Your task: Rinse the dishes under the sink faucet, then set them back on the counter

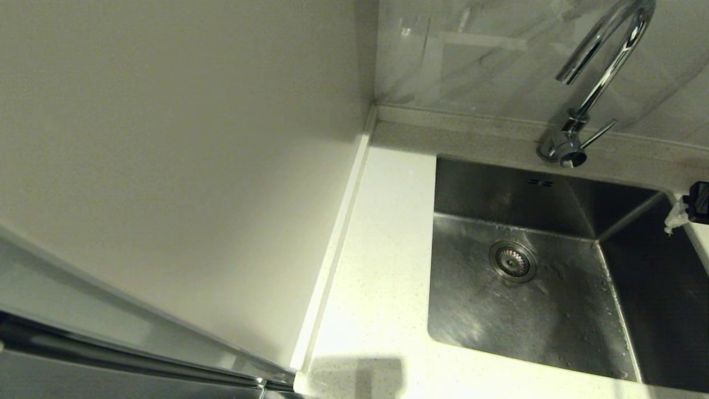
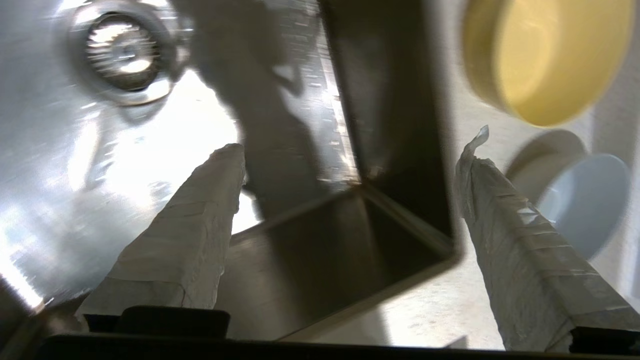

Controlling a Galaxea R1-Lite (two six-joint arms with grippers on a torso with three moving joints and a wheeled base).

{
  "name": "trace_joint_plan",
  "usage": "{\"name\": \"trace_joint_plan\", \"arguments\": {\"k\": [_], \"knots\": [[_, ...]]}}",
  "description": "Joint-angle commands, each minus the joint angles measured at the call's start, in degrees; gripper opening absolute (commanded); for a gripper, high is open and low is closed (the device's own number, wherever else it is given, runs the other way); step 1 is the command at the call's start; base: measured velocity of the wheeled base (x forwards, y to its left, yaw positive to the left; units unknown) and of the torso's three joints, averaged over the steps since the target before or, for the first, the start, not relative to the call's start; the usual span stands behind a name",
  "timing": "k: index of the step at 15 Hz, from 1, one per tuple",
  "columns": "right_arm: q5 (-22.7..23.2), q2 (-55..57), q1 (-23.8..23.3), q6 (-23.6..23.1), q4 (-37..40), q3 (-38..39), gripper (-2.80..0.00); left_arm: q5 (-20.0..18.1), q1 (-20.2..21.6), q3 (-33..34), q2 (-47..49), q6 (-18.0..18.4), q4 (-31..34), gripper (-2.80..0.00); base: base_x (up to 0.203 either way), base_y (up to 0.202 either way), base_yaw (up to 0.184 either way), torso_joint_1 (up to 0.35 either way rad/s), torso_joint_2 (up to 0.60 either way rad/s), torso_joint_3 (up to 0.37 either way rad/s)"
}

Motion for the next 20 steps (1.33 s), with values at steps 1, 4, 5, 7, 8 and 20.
{"name": "trace_joint_plan", "arguments": {"k": [1, 4, 5, 7, 8, 20], "knots": [[-1.18, -2.86, 3.59, 0.36, 0.27, 1.04, 0.0, 0.0, 0.01, 0.18, 0.0, 0.0, -0.03, -2.8, 0.0, 0.0, 0.0, 0.0, 0.0, 0.0], [-2.39, -3.73, 4.14, 0.32, 0.34, 2.19, -2.8, 0.0, 0.01, 0.18, 0.0, 0.0, -0.03, -2.8, 0.0, 0.0, 0.0, 0.0, 0.0, 0.0], [-2.41, -4.04, 4.15, 0.32, 0.29, 2.63, -2.8, 0.0, 0.01, 0.18, 0.0, 0.0, -0.03, -2.8, 0.0, 0.0, 0.0, 0.0, 0.0, 0.0], [-2.41, -4.95, 4.15, 0.32, 0.28, 3.48, -2.8, 0.0, 0.01, 0.18, 0.0, 0.0, -0.03, -2.8, 0.0, 0.0, 0.0, 0.0, 0.0, 0.0], [-2.42, -5.28, 4.15, 0.33, 0.26, 3.82, -2.8, 0.0, 0.01, 0.18, 0.0, 0.0, -0.03, -2.8, 0.0, 0.0, 0.0, 0.0, 0.0, 0.0], [-2.01, -22.26, 5.65, -4.42, -8.27, 10.44, -2.8, 0.09, 0.01, 0.18, 0.0, 0.0, -0.03, -2.8, 0.0, 0.0, 0.0, 0.0, 0.0, 0.0]]}}
